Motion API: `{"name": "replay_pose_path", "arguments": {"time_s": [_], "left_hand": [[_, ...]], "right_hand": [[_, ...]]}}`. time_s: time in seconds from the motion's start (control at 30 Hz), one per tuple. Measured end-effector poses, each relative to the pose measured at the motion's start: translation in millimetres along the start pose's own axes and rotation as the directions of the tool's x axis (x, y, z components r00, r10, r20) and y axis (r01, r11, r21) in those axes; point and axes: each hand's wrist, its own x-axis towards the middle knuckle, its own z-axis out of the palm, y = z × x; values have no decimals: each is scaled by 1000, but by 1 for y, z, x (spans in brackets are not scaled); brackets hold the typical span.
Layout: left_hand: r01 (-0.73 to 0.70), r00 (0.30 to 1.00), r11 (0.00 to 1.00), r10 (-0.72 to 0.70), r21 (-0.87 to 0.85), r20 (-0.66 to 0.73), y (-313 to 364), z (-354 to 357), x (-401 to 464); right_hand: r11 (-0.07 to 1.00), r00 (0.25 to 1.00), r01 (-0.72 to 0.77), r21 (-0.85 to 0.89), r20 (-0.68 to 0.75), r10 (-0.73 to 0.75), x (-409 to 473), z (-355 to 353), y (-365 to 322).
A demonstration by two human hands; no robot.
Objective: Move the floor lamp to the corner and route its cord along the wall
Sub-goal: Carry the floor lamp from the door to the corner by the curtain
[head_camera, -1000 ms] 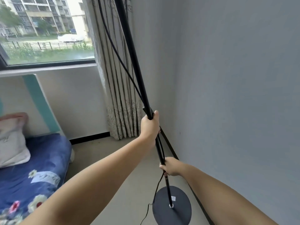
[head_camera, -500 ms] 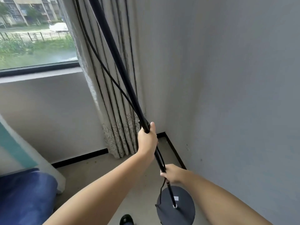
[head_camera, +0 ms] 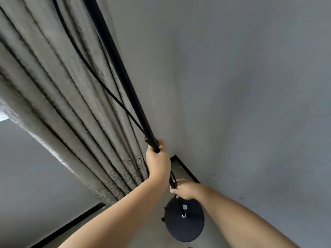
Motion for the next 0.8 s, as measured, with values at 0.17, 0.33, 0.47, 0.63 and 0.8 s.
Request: {"name": "replay_pose_path", "arguments": {"time_s": [0.17,0.33,0.47,0.63,0.8], "left_hand": [[2,1000,1000,-2,-2,-26,-17,27,73],[-20,1000,999,20,-32,4,-78,57,144],[-85,996,995,86,-61,10,-142,65,192],[-99,990,991,108,-93,96,-212,71,230],[-138,972,975,167,-172,164,-258,78,254]], "right_hand": [[998,999,22,-58,41,-20,79,-26,-4],[998,1000,-29,-59,7,30,173,-32,19],[999,1000,13,-32,-19,-13,250,-15,44],[997,995,80,-23,-52,-81,319,5,76],[988,991,102,-114,-79,-111,367,12,104]]}}
